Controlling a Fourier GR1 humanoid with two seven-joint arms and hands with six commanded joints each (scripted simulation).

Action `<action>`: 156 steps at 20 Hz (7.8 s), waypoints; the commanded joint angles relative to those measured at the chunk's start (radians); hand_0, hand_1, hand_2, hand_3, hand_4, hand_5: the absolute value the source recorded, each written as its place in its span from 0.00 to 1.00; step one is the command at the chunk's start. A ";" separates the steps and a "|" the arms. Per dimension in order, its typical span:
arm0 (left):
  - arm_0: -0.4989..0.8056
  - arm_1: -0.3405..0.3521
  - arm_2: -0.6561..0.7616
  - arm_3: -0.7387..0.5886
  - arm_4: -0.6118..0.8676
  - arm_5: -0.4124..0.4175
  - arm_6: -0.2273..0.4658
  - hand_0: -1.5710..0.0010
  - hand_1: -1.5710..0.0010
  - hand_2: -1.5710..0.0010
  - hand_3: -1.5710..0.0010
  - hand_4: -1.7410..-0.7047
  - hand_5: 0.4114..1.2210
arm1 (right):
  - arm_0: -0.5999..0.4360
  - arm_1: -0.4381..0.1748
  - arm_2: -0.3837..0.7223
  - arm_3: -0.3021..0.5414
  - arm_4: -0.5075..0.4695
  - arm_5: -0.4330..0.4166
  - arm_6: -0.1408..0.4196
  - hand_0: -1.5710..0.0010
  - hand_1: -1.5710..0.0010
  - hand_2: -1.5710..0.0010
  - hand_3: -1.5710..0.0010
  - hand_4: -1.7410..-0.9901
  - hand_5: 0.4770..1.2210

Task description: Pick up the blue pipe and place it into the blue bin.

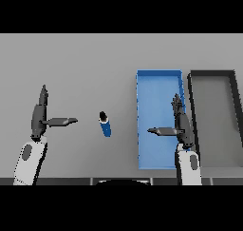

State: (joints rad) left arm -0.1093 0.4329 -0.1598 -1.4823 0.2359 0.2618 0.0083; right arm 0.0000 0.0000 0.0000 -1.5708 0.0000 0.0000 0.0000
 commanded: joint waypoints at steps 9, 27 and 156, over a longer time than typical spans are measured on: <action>-0.006 0.183 -0.029 0.025 0.041 -0.316 -0.103 1.00 1.00 1.00 1.00 0.64 0.22 | 0.050 -0.061 0.100 -0.060 0.127 0.035 -0.073 1.00 1.00 1.00 1.00 0.69 0.19; 0.070 0.166 -0.262 -0.164 -0.026 -0.537 -0.111 1.00 1.00 1.00 1.00 0.55 0.08 | 0.071 -0.086 0.147 -0.114 0.212 0.022 -0.034 1.00 1.00 1.00 1.00 0.70 0.19; -0.218 -0.178 -0.429 -0.040 -0.194 -0.501 0.042 1.00 1.00 1.00 1.00 0.80 0.11 | -0.717 -0.083 0.240 -0.199 -0.733 0.401 0.603 0.00 0.00 0.00 0.00 0.09 0.96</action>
State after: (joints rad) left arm -0.3273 0.2545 -0.5894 -1.5220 0.0421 -0.2392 0.0496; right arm -0.7190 -0.0846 0.2383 -1.7698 -0.7322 0.4001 0.5977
